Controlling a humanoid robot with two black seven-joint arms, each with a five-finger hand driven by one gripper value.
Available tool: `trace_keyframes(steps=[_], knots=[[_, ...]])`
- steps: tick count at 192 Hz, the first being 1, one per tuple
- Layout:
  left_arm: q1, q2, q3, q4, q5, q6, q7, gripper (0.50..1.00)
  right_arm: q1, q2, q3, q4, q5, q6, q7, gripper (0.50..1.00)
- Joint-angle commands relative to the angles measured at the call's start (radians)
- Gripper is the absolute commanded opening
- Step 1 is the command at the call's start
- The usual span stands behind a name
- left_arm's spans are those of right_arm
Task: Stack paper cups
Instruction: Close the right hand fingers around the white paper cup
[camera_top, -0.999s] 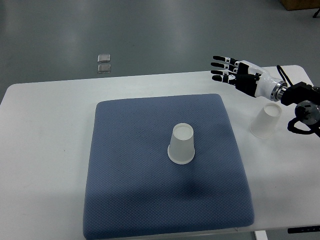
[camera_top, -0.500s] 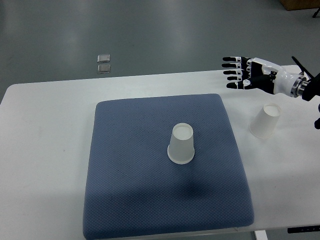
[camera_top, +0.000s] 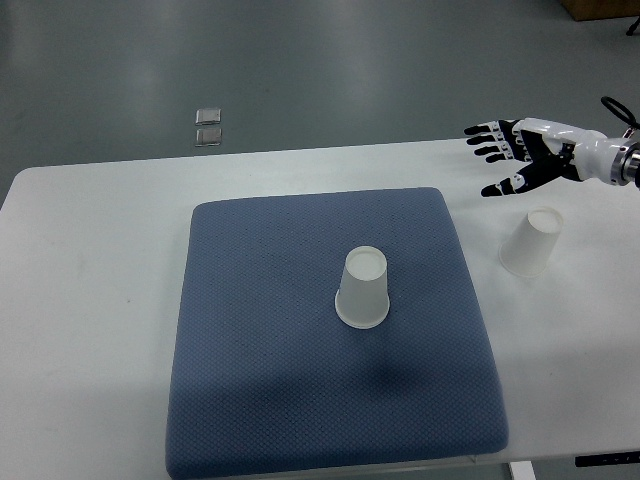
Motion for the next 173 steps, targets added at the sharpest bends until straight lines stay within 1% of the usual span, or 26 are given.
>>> trace_keyframes(steps=[1, 40, 62, 83, 97, 120, 133, 149, 173], knots=[[0.000, 0.000, 0.000, 0.000, 0.001, 0.000, 0.000, 1.000, 0.026, -0.047, -0.032, 0.013, -0.104, 0.000, 0.020, 0.924], [0.000, 0.000, 0.000, 0.000, 0.001, 0.000, 0.000, 1.000, 0.067, -0.103, -0.124, 0.034, -0.272, -0.011, 0.037, 0.924], [0.000, 0.000, 0.000, 0.000, 0.001, 0.000, 0.000, 1.000, 0.064, -0.103, -0.130, 0.034, -0.361, -0.014, 0.035, 0.924], [0.000, 0.000, 0.000, 0.000, -0.001, 0.001, 0.000, 1.000, 0.061, -0.100, -0.155, 0.034, -0.411, -0.035, 0.035, 0.924], [0.000, 0.000, 0.000, 0.000, 0.001, 0.000, 0.000, 1.000, 0.063, -0.093, -0.199, 0.029, -0.419, -0.067, 0.035, 0.924], [0.000, 0.000, 0.000, 0.000, 0.001, 0.000, 0.000, 1.000, 0.066, -0.073, -0.285, 0.011, -0.431, -0.143, 0.032, 0.924], [0.000, 0.000, 0.000, 0.000, -0.001, 0.000, 0.000, 1.000, 0.064, -0.043, -0.329, -0.020, -0.431, -0.184, 0.026, 0.924], [0.000, 0.000, 0.000, 0.000, 0.001, 0.000, 0.000, 1.000, 0.064, -0.017, -0.365, -0.058, -0.434, -0.207, 0.023, 0.924], [0.000, 0.000, 0.000, 0.000, 0.001, 0.000, 0.000, 1.000, 0.064, 0.023, -0.385, -0.121, -0.436, -0.265, 0.021, 0.909]])
